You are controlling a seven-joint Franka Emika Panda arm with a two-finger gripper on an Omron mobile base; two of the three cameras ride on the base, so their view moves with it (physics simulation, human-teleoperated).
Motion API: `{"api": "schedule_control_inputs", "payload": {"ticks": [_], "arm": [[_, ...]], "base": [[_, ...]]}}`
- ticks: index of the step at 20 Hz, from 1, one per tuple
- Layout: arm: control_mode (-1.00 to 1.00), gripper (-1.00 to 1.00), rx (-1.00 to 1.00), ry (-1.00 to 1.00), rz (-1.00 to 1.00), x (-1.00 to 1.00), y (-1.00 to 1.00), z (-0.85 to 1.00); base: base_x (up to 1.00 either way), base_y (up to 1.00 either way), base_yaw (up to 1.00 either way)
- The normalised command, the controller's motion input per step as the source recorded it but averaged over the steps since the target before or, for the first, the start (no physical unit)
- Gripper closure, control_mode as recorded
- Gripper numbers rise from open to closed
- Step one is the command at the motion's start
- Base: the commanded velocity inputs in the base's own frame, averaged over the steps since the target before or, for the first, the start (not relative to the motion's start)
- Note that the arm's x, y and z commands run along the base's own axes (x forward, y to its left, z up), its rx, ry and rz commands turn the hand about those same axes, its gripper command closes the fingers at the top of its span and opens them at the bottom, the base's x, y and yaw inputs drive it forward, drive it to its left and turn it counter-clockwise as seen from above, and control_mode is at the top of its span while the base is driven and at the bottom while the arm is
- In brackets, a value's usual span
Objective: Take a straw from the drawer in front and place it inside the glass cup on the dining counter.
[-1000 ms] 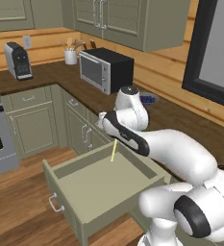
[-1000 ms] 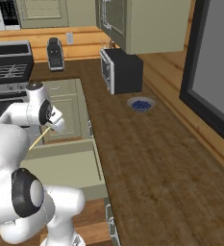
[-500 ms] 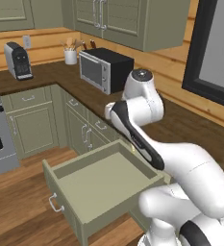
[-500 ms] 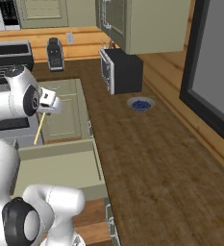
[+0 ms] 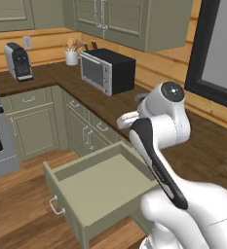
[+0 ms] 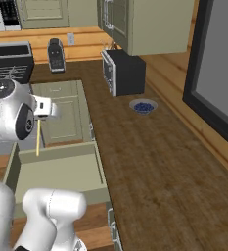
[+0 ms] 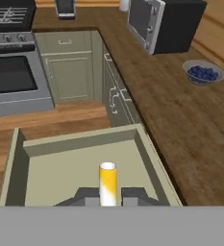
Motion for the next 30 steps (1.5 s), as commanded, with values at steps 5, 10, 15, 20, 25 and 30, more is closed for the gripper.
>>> {"api": "schedule_control_inputs", "payload": {"ticks": [5,10,15,20,25,30], "arm": [[1.0,1.0,0.0,-0.01,0.04,-0.14,0.0,0.0],[1.0,1.0,0.0,0.0,0.0,0.0,0.0,0.0],[1.0,1.0,0.0,0.0,0.0,0.0,0.0,0.0],[1.0,1.0,0.0,0.0,0.0,0.0,0.0,0.0],[1.0,1.0,0.0,0.0,0.0,0.0,0.0,0.0],[1.0,1.0,0.0,0.0,0.0,0.0,0.0,0.0]], "base": [[-0.19,0.0,0.01],[-1.0,0.04,0.05],[-0.83,0.7,0.53],[-0.35,0.98,0.75],[-0.07,0.98,0.64],[0.0,1.0,0.37]]}}
